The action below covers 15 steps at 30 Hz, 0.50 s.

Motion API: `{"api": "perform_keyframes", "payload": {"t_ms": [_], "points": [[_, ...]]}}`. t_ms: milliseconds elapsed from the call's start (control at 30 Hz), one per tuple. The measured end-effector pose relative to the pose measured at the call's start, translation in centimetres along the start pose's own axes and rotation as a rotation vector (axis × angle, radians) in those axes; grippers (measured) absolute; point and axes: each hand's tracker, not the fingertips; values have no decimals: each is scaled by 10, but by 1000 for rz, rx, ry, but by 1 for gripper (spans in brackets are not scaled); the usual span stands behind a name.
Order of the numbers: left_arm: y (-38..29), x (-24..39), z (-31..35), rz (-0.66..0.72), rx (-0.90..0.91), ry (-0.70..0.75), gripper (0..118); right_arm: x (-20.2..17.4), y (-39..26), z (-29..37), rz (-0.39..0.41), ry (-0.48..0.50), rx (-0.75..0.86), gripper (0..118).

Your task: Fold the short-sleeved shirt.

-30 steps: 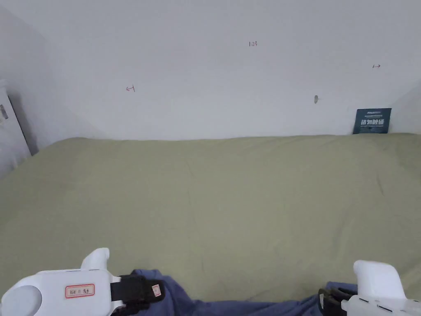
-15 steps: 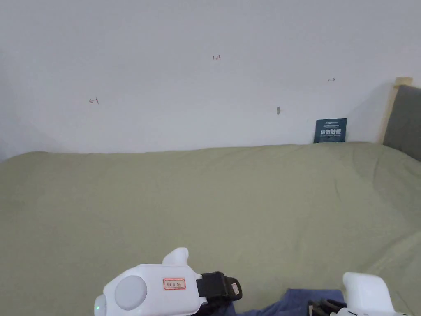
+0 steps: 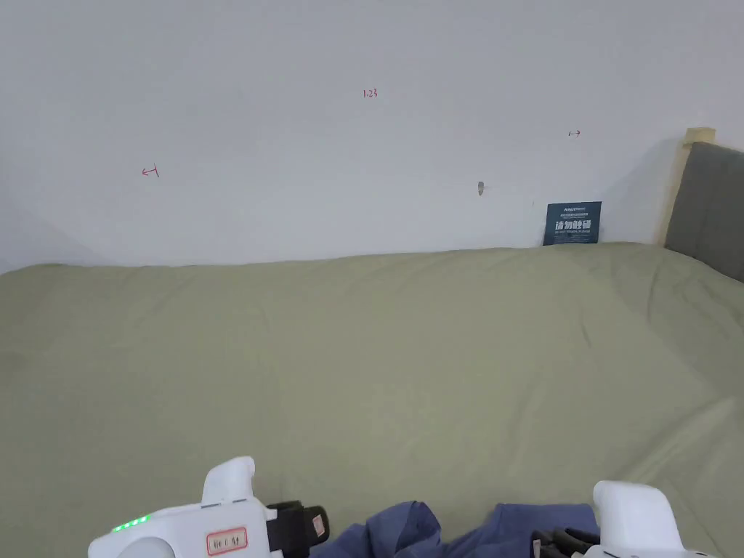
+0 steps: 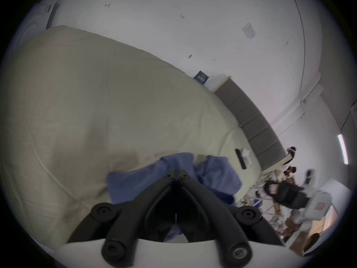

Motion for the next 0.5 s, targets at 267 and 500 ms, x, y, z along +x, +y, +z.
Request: {"api": "perform_keyframes", "payload": {"t_ms": [267,500], "points": [[-35,28,-80,-97,-23,49,0,-3,-3,15,17,11,46,1],[-86,74,-116,-232,-69,1,0,-2,1,30,27,-1,78,1]]}}
